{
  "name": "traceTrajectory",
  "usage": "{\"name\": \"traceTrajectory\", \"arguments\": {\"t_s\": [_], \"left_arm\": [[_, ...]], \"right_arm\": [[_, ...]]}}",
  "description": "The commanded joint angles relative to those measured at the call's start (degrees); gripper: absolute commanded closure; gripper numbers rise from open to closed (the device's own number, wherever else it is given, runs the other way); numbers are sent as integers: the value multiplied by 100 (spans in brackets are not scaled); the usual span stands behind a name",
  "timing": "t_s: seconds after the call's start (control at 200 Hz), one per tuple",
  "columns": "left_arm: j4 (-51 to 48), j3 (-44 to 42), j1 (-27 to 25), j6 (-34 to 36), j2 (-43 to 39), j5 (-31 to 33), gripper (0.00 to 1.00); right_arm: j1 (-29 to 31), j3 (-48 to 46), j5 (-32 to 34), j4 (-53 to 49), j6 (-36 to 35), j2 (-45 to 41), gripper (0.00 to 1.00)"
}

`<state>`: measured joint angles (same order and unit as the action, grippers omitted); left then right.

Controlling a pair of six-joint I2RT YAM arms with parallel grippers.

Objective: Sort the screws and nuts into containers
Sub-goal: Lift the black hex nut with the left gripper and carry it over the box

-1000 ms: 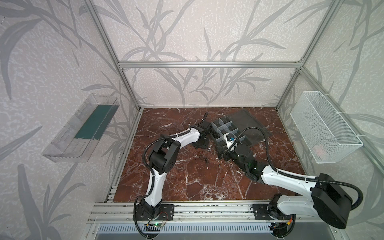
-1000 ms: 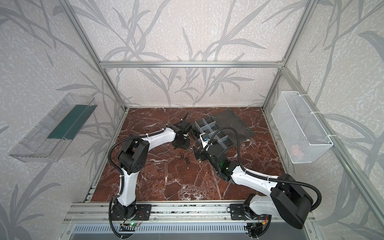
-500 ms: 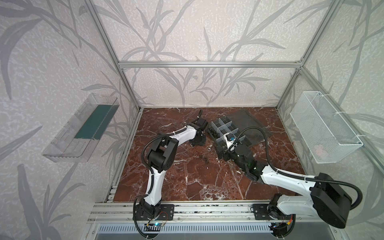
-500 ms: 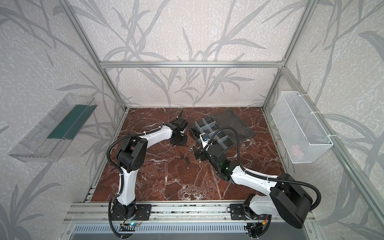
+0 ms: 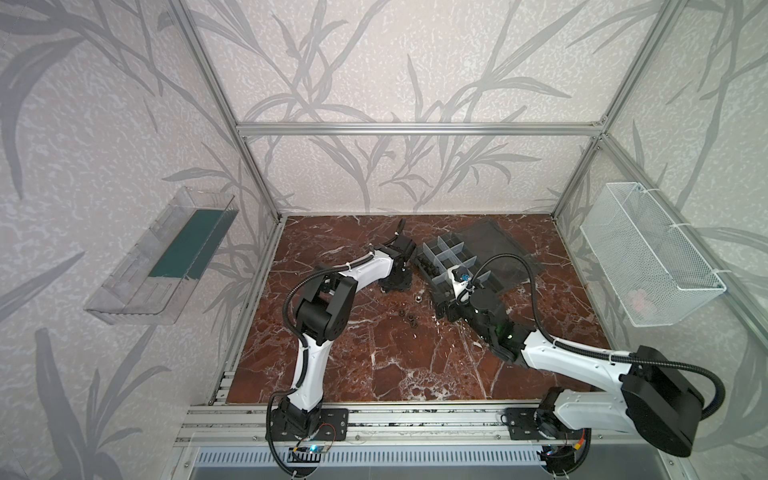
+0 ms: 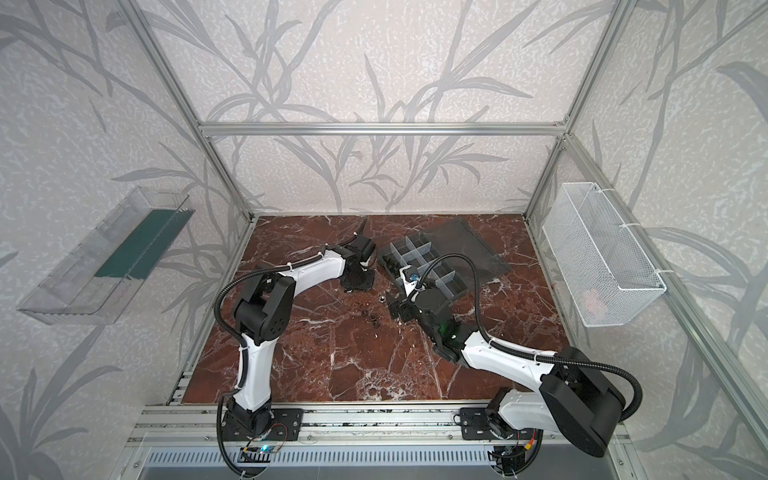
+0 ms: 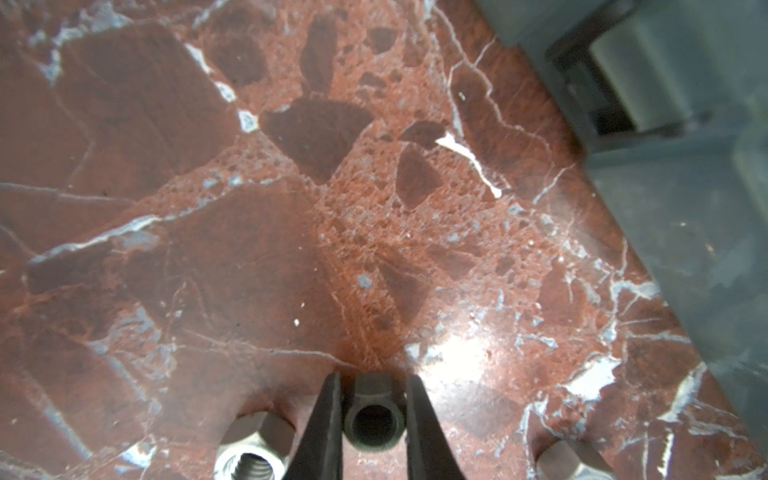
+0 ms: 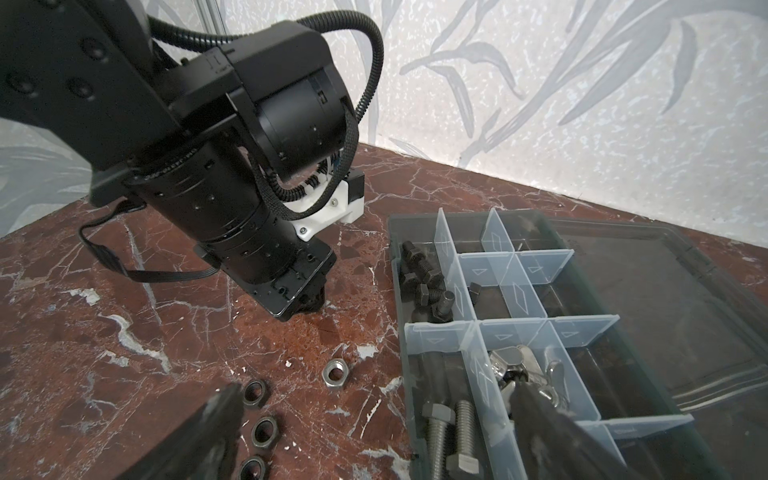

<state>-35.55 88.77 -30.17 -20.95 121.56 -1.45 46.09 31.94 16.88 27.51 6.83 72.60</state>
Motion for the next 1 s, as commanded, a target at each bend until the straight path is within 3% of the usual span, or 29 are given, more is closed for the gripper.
{"name": "traceTrajectory", "arguments": {"t_s": [0.0, 0.53, 0.73, 0.995], "left_arm": [[-181, -65, -96, 82, 76, -127, 86], [490, -420, -182, 12, -863, -687, 89], [178, 95, -270, 129, -929, -631, 89], [-236, 1402, -541, 75, -253, -556, 89]], "right_arm": [[8, -11, 81, 115, 64, -112, 1], [-212, -17, 307, -104, 274, -206, 1], [-287, -105, 491, -152, 275, -453, 1], [-636, -257, 560, -334, 646, -819, 1]]}}
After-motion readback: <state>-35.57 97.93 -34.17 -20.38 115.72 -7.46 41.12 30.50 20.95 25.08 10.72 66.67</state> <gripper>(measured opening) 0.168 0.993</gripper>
